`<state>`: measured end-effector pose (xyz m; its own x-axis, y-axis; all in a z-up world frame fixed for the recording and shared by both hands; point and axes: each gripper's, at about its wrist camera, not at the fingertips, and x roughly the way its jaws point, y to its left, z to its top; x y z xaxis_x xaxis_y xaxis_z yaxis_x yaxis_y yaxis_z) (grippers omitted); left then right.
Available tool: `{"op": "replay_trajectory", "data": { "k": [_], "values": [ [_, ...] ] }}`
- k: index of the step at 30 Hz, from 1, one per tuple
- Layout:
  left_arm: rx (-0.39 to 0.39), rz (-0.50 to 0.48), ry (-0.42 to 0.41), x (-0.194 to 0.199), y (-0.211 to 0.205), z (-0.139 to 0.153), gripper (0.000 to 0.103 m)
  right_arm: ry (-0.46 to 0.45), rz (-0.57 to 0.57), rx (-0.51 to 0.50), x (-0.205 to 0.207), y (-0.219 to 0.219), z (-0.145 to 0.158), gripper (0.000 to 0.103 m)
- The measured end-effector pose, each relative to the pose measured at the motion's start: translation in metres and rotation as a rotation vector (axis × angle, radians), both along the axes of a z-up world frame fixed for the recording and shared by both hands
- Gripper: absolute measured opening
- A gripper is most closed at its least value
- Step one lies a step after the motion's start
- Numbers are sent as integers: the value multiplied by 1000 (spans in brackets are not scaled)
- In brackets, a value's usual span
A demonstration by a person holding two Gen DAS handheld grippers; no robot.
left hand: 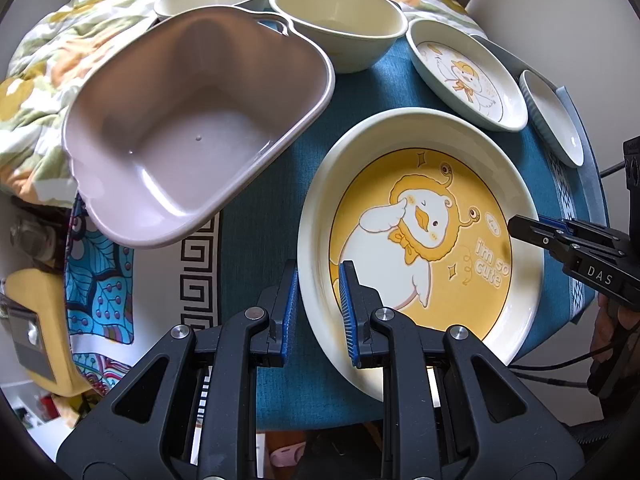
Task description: Organize plates and bowls
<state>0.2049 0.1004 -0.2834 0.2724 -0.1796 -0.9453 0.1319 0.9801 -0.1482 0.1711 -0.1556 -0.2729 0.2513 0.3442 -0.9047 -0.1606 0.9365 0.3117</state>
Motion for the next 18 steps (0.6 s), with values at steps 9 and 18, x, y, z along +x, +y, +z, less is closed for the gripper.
{"op": "replay_trajectory", "data": {
  "k": [9,18],
  "values": [
    [66,11,-3,-5,-3,-2,61,3,-36,-9,-4,-8,-1,24],
    [96,10,-108,-25,-17,44,62,-74,-81,6,-23,-32,34,52]
  ]
}}
